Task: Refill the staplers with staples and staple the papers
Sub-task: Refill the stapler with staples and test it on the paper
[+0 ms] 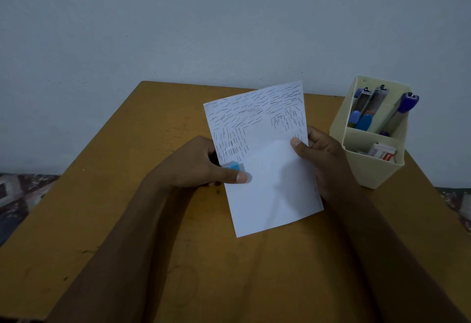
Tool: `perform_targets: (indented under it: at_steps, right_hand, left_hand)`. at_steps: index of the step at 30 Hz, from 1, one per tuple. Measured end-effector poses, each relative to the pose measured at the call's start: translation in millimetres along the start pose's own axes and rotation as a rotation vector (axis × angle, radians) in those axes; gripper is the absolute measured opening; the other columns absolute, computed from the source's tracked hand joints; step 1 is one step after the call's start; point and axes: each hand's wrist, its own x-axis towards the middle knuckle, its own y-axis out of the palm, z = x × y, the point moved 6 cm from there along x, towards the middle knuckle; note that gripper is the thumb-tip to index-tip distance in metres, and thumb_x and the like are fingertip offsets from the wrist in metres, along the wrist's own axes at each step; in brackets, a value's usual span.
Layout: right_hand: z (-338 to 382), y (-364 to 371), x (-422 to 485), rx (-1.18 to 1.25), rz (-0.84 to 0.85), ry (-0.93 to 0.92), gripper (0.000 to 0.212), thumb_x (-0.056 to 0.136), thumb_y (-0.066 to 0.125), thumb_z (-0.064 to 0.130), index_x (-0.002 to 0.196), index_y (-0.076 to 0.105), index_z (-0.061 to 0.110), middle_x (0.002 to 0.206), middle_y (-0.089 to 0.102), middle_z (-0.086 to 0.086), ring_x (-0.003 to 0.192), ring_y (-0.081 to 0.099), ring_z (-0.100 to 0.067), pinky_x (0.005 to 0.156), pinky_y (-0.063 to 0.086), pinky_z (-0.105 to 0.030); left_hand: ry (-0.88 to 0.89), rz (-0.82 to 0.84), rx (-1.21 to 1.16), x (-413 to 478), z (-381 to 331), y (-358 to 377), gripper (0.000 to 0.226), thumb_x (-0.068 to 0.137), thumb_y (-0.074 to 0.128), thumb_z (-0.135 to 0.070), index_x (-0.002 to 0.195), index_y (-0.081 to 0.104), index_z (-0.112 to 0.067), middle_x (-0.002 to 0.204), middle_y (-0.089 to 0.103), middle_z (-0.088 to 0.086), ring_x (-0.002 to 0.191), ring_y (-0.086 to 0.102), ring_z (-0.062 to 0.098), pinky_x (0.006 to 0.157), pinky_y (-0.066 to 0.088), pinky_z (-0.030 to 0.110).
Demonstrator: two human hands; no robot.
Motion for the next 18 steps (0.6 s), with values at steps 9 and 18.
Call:
perform_targets:
  at_steps: [9,18]
  right_hand:
    - [-1.2,-0.3,0.3,-0.012,0.004,0.013,0.029,0.094,0.05,0.009,0.121,0.058,0.014,0.118,0.066,-0.001,0.105,0.064,-0.02,0.09,0.051,-0.04]
    - [-3.0,2.3,0.2,-0.013,0.014,0.016,0.029,0.093,0.05,0.01,0.122,0.057,0.014,0.118,0.067,0.0,0.104,0.065,-0.018,0.087,0.053,-0.036]
  left_hand:
    - [0.058,-0.03,-0.037,0.7,0.7,0.5,0.026,0.073,0.079,-0.045,0.093,0.069,-0.032,0.099,0.074,-0.005,0.072,0.062,0.044,0.062,0.048,0.041]
    - [0.083,-0.04,-0.049,3.3,3.4,1.6,0.039,0.067,0.079,-0.05,0.097,0.066,-0.029,0.097,0.073,0.0,0.072,0.065,0.041,0.057,0.05,0.035]
